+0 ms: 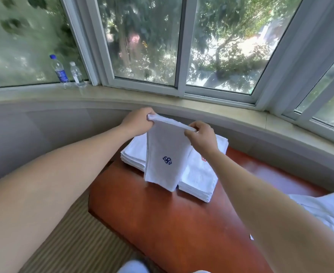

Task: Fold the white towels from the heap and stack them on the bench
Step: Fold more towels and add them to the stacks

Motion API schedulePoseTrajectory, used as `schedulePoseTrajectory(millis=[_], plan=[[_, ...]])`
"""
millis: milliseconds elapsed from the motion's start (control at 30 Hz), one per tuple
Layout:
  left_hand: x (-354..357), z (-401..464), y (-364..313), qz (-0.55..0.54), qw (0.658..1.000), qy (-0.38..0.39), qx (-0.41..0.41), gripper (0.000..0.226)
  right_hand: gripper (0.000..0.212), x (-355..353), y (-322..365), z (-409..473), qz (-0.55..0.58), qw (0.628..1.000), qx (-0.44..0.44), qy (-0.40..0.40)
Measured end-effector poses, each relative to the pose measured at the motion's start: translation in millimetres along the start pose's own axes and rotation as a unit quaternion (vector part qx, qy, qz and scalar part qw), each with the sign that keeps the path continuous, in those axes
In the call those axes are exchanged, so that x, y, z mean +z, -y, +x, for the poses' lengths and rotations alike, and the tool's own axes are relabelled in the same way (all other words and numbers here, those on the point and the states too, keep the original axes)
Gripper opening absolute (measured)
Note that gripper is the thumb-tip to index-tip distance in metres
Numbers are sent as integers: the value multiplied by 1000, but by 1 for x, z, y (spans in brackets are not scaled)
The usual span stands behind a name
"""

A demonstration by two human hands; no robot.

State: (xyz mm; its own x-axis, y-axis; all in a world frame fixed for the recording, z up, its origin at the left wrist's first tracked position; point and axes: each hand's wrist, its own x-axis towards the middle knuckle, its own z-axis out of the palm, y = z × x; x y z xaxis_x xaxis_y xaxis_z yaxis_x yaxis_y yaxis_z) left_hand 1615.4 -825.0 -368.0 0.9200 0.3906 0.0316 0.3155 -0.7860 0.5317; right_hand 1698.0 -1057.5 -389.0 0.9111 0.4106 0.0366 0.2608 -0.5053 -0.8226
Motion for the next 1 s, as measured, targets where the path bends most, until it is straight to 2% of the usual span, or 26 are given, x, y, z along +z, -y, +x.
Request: schedulePoseTrajectory(millis=[100, 267, 467, 633, 867, 1000], plan=[[-4, 30, -3, -12, 1000, -2, 2, 13, 10, 1, 4, 24, 11, 1000, 7, -22], [5, 93, 1, -23, 999, -11, 35, 14, 15, 7, 2, 74, 5, 997, 23, -74], [30, 180, 5, -65, 996, 12, 65, 9, 3, 22, -18, 132, 23, 987, 56, -150], [75, 245, 22, -62, 994, 71, 53, 11, 19, 39, -57, 184, 18, 984, 107, -139], [143, 314, 58, -92, 988, 120, 42, 16, 16, 77, -119, 244, -4, 974, 188, -123], [179, 349, 73, -108, 984, 140, 31, 14, 18, 95, -144, 274, -28, 964, 218, -150]])
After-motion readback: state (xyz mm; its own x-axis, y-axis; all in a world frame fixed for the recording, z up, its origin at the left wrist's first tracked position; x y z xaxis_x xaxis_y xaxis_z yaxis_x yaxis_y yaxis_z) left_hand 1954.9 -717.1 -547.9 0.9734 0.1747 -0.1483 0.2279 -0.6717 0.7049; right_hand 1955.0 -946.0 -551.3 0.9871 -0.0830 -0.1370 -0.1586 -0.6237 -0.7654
